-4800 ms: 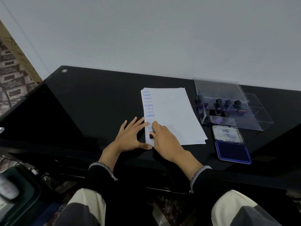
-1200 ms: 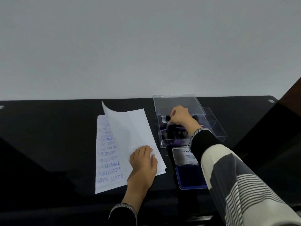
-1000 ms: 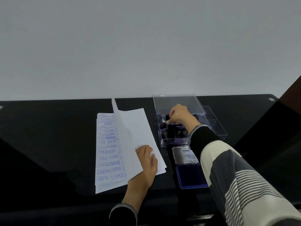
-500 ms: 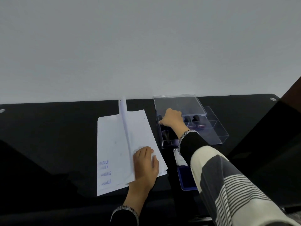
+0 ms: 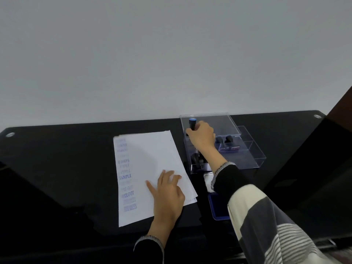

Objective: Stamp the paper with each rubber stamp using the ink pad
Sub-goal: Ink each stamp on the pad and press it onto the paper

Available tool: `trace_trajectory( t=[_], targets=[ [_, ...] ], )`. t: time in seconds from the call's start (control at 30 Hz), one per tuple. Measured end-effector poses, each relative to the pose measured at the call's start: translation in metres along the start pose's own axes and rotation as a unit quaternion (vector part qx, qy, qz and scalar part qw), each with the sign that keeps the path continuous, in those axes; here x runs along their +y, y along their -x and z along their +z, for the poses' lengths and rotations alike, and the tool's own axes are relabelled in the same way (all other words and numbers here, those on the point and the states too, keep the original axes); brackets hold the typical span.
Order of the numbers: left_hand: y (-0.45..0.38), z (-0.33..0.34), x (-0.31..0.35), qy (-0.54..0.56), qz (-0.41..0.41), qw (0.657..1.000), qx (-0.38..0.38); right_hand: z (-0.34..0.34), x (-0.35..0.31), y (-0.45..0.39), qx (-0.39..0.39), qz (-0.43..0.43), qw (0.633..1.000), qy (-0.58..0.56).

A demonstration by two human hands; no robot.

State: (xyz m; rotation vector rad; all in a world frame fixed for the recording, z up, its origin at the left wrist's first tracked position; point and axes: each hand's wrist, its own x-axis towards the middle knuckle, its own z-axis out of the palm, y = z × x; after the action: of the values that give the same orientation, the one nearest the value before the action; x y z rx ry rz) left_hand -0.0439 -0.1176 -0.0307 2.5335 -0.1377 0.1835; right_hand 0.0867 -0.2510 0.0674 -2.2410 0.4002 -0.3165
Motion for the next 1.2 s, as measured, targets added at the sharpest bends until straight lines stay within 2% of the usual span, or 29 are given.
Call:
trace_trajectory(
  t=[0.1, 0.27, 0.33, 0.4, 0.47, 0.53, 0.73, 0.8, 0.87, 0.97, 1.1, 1.2],
  targets=[
    [-0.001, -0.006, 0.001, 0.037, -0.035, 0.998, 0.036, -0.004, -0.011, 0.032, -0.028, -0.058, 0.982, -0.179],
    [-0.010, -0.036, 0.002, 0.182, -0.146, 0.968, 0.097, 0.012, 0.001, 0.088, -0.088, -0.088, 0.954, -0.273],
    [-0.012, -0.052, -0.010, 0.180, -0.176, 0.960, 0.125, 0.021, 0.015, 0.108, -0.108, -0.114, 0.958, -0.239],
    [-0.010, -0.064, -0.029, 0.099, -0.197, 0.963, 0.157, 0.028, 0.031, 0.125, -0.137, -0.166, 0.966, -0.145],
    [-0.006, -0.071, -0.045, 0.033, -0.263, 0.955, 0.131, 0.029, 0.045, 0.137, -0.150, -0.198, 0.968, -0.040],
    [-0.001, -0.077, -0.054, 0.022, -0.310, 0.946, 0.090, 0.026, 0.054, 0.145, -0.145, -0.205, 0.968, 0.001],
    [-0.007, -0.083, -0.057, 0.094, -0.237, 0.966, 0.037, 0.017, 0.065, 0.155, -0.134, -0.160, 0.978, 0.001],
    [-0.008, -0.083, -0.057, 0.045, -0.220, 0.974, 0.012, 0.012, 0.067, 0.157, -0.141, -0.139, 0.980, -0.007],
    [-0.005, -0.081, -0.057, -0.056, -0.194, 0.979, -0.016, 0.006, 0.066, 0.160, -0.148, -0.123, 0.981, -0.032],
    [0.002, -0.071, -0.057, -0.161, -0.148, 0.976, -0.011, -0.005, 0.058, 0.164, -0.123, -0.097, 0.984, -0.090],
    [0.012, -0.055, -0.060, -0.153, -0.106, 0.982, 0.007, -0.031, 0.054, 0.167, -0.044, -0.068, 0.984, -0.160],
    [0.013, -0.050, -0.064, -0.139, -0.108, 0.984, -0.009, -0.054, 0.066, 0.166, -0.002, -0.072, 0.989, -0.126]
  ],
)
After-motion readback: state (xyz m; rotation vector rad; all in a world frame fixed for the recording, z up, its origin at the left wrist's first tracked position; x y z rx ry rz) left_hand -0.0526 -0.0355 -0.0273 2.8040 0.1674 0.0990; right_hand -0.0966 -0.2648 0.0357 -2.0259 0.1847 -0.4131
